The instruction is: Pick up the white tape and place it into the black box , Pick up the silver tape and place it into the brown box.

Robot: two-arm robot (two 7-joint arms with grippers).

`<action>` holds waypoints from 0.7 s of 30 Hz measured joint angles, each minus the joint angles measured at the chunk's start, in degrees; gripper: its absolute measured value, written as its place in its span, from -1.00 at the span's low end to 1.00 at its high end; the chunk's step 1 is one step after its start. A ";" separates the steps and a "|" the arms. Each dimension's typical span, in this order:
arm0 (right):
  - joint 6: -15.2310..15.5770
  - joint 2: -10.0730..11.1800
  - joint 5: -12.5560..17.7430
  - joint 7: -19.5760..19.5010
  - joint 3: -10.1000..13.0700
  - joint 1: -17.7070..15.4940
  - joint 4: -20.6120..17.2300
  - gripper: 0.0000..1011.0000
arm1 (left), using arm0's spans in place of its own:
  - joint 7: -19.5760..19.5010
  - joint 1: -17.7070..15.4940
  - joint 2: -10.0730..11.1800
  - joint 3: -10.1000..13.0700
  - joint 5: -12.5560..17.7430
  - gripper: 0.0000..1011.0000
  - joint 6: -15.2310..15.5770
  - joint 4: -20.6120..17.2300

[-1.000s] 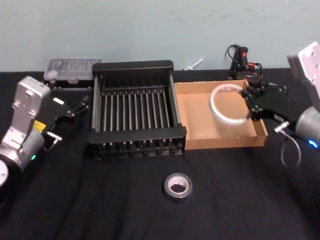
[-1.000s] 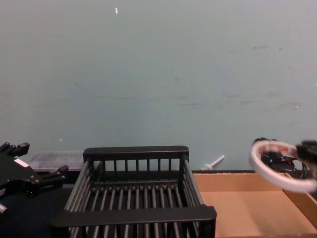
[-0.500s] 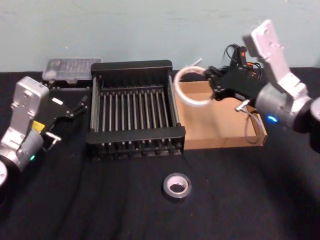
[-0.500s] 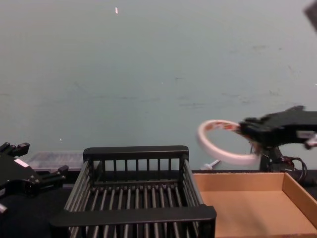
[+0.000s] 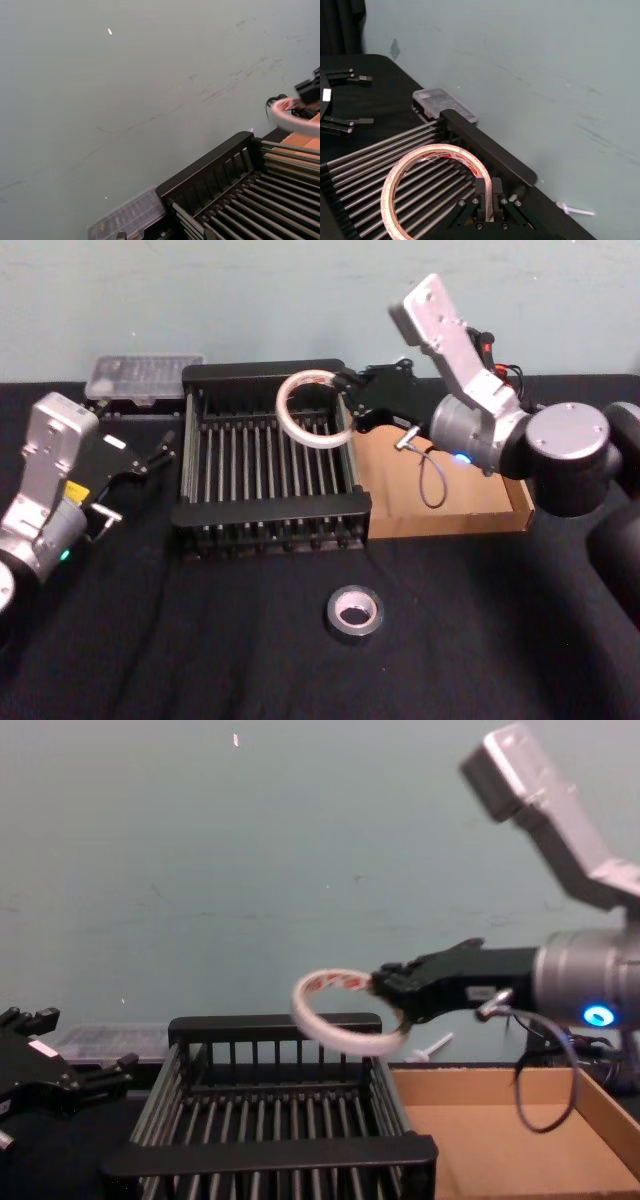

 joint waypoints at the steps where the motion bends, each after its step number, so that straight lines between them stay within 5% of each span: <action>1: -0.52 -0.66 -0.35 0.16 -0.54 0.70 1.54 -0.84 | 0.00 0.00 0.00 0.00 0.00 0.98 0.00 0.00; 10: -3.11 -3.90 -2.17 0.32 -2.76 3.12 8.87 -0.84 | 0.00 0.00 0.00 0.00 0.00 0.98 0.00 0.00; 21: -3.63 -4.72 -2.71 0.29 -3.01 3.36 10.52 -0.84 | 0.00 0.00 0.00 0.00 0.00 0.98 0.00 0.00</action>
